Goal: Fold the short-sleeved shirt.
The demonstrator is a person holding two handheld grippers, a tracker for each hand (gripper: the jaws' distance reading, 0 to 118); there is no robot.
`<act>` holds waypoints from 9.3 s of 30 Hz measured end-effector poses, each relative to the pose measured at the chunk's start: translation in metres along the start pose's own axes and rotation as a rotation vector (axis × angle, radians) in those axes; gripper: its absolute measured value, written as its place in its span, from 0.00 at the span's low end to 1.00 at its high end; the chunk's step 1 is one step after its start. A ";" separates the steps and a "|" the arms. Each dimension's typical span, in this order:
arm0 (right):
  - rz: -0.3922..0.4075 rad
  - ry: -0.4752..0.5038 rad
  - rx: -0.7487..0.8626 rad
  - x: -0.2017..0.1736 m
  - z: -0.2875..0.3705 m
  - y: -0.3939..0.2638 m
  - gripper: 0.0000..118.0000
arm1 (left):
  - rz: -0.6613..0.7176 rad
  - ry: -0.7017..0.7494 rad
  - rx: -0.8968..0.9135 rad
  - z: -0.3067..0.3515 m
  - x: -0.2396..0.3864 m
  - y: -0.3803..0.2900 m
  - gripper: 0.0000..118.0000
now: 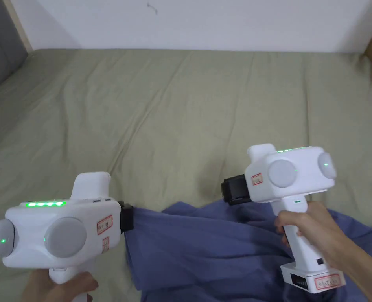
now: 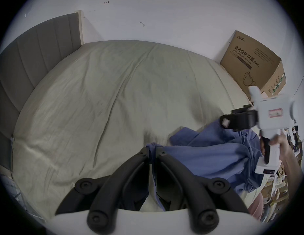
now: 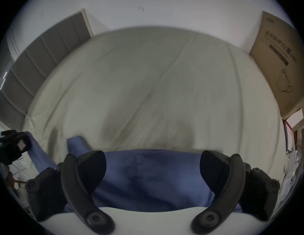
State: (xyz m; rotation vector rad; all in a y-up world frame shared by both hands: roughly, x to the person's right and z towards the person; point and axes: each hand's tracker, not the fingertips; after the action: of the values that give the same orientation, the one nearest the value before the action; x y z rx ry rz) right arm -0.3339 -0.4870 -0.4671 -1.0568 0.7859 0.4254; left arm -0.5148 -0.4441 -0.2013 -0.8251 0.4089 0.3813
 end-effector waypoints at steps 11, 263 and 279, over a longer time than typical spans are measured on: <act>-0.034 -0.167 0.020 -0.009 -0.019 0.005 0.04 | -0.015 0.024 -0.043 0.002 -0.005 -0.013 0.04; -0.472 -0.210 0.074 0.130 0.146 -0.251 0.10 | -0.013 0.151 -0.109 0.052 -0.070 -0.070 0.04; -0.559 -0.142 0.026 0.109 0.190 -0.364 0.22 | -0.103 0.169 -0.181 0.107 -0.071 -0.144 0.09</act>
State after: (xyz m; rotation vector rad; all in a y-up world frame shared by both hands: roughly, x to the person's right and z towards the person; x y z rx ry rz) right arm 0.0461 -0.4862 -0.2773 -1.1555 0.3441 0.0114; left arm -0.4853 -0.4629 -0.0115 -1.0550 0.4918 0.2563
